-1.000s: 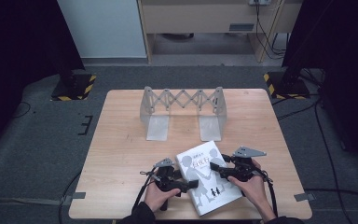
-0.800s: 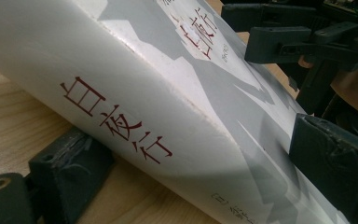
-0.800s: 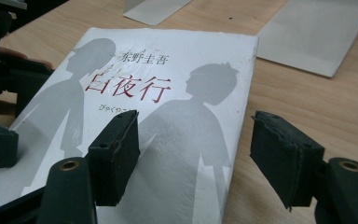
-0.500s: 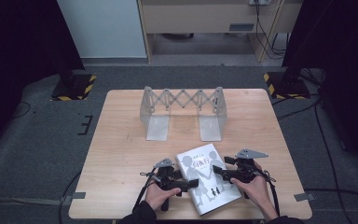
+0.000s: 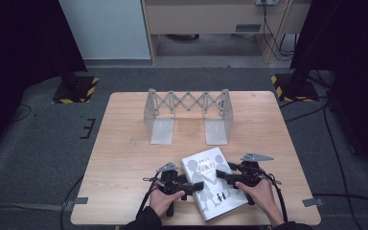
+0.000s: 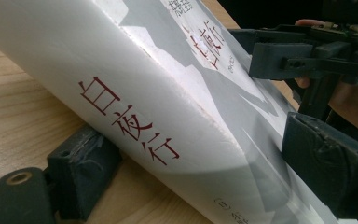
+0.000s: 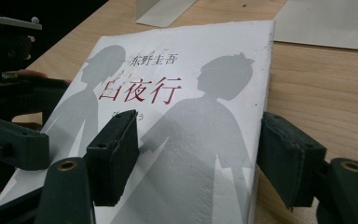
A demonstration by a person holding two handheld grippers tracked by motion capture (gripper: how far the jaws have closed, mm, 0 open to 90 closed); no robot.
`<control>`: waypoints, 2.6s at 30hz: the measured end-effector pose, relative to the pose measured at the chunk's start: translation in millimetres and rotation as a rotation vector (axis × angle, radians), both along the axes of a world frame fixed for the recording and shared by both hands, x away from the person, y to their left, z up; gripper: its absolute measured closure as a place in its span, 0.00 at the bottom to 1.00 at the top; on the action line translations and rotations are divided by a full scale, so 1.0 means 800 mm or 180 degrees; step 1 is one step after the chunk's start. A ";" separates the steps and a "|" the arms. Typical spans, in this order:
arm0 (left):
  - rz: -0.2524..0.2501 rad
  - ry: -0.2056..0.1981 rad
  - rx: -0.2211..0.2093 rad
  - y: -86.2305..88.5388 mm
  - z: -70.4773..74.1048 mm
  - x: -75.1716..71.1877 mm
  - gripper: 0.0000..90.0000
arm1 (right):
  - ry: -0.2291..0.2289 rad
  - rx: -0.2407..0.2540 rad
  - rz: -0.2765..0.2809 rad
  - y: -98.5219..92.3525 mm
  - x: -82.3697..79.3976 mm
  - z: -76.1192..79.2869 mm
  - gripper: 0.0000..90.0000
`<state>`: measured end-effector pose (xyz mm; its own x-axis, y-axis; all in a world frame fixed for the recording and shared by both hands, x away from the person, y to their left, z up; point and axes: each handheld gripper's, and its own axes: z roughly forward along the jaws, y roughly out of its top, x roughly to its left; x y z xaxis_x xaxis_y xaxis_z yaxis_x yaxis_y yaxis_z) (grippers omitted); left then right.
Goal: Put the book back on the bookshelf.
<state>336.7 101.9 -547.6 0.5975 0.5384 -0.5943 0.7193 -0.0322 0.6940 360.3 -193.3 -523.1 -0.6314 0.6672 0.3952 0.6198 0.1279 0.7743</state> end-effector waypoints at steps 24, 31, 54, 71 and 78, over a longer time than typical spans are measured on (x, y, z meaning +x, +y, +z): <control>0.0155 -0.0418 -0.0166 0.016 0.038 0.001 0.30 | -0.0518 0.0565 -0.0170 -0.008 -0.006 0.035 0.69; 0.0187 -0.0572 -0.0150 0.016 0.050 0.004 0.31 | -0.0707 0.0769 -0.0216 -0.010 -0.009 0.043 0.74; 0.0040 -0.0625 -0.0417 -0.002 0.046 0.014 0.32 | -0.0687 0.0834 -0.0068 -0.009 -0.009 0.042 0.73; 0.0105 -0.0550 -0.0474 0.005 0.067 0.004 0.51 | -0.0794 0.0554 -0.0441 -0.034 -0.005 0.039 0.40; 0.0089 -0.0584 -0.0503 0.012 0.084 0.001 0.56 | -0.0836 0.0101 -0.0890 -0.054 0.001 0.030 0.26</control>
